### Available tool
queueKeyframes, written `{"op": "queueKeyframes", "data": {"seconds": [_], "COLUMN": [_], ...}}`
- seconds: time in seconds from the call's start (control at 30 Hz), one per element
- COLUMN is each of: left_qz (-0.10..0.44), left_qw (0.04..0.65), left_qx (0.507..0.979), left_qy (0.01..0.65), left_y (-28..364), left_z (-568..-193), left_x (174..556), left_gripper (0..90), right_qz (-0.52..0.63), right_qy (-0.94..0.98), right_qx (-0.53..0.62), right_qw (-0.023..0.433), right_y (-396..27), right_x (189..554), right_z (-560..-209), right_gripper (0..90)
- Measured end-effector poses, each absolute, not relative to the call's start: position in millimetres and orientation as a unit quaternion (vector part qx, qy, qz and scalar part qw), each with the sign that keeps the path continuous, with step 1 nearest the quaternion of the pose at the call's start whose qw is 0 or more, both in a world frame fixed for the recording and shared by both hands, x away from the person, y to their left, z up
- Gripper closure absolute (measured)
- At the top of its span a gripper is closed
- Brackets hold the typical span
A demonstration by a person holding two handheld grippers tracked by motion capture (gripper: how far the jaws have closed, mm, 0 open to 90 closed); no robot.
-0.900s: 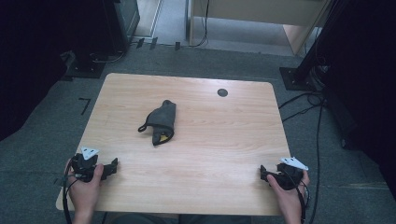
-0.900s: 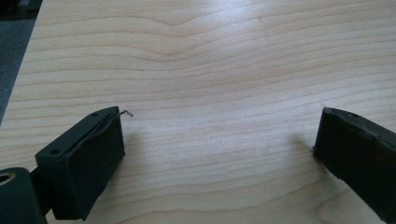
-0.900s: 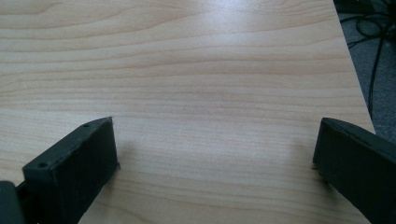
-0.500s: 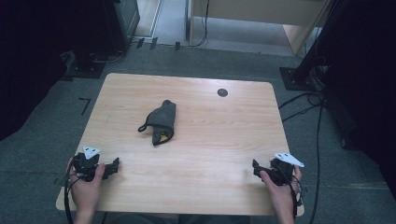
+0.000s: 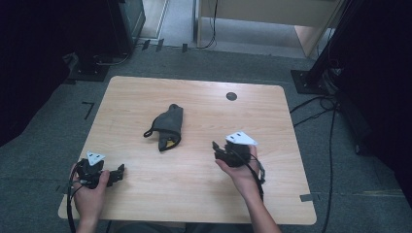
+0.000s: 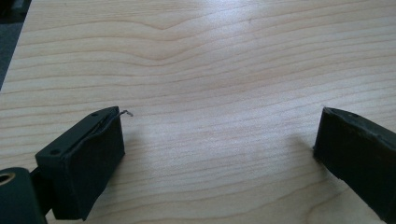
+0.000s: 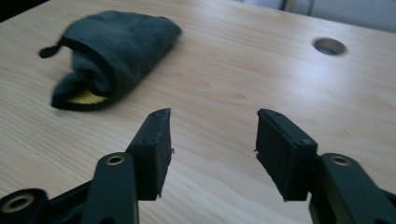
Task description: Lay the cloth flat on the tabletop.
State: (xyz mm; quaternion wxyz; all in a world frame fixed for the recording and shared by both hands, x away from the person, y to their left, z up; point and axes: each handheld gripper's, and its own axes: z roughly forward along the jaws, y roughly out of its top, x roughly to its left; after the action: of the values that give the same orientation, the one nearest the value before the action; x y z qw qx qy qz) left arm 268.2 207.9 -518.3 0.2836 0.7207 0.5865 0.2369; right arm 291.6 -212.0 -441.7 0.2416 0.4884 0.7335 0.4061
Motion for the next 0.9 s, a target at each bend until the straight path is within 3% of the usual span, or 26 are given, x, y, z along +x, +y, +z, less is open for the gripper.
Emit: {"op": "queueKeyframes", "data": {"seconds": [0.37, 0.7, 0.8, 0.87, 0.9], "left_qz": [0.237, 0.235, 0.235, 0.235, 0.235], "left_qw": [0.285, 0.285, 0.285, 0.285, 0.285], "left_qx": [0.723, 0.725, 0.725, 0.725, 0.725], "left_qy": [0.583, 0.582, 0.581, 0.582, 0.582], "left_y": [207.3, 207.3, 207.3, 207.3, 207.3], "left_z": [-518.5, -518.4, -518.4, -518.3, -518.3], "left_x": [269.0, 268.6, 268.6, 268.6, 268.6], "left_gripper": [1.5, 1.5, 1.5, 1.5, 1.5], "right_qz": [0.406, 0.412, 0.402, 0.397, 0.397], "right_qy": [0.774, 0.773, 0.785, 0.789, 0.789], "right_qx": [0.442, 0.452, 0.44, 0.438, 0.438], "right_qw": [0.203, 0.167, 0.169, 0.165, 0.165], "right_y": [-131.9, -104.3, -98.6, -97.2, -97.2], "right_x": [333.5, 367.6, 370.4, 371.3, 371.3], "right_z": [-452.9, -462.7, -465.0, -466.2, -466.2], "right_gripper": [64.7, 69.3, 76.4, 86.5, 86.5]}}
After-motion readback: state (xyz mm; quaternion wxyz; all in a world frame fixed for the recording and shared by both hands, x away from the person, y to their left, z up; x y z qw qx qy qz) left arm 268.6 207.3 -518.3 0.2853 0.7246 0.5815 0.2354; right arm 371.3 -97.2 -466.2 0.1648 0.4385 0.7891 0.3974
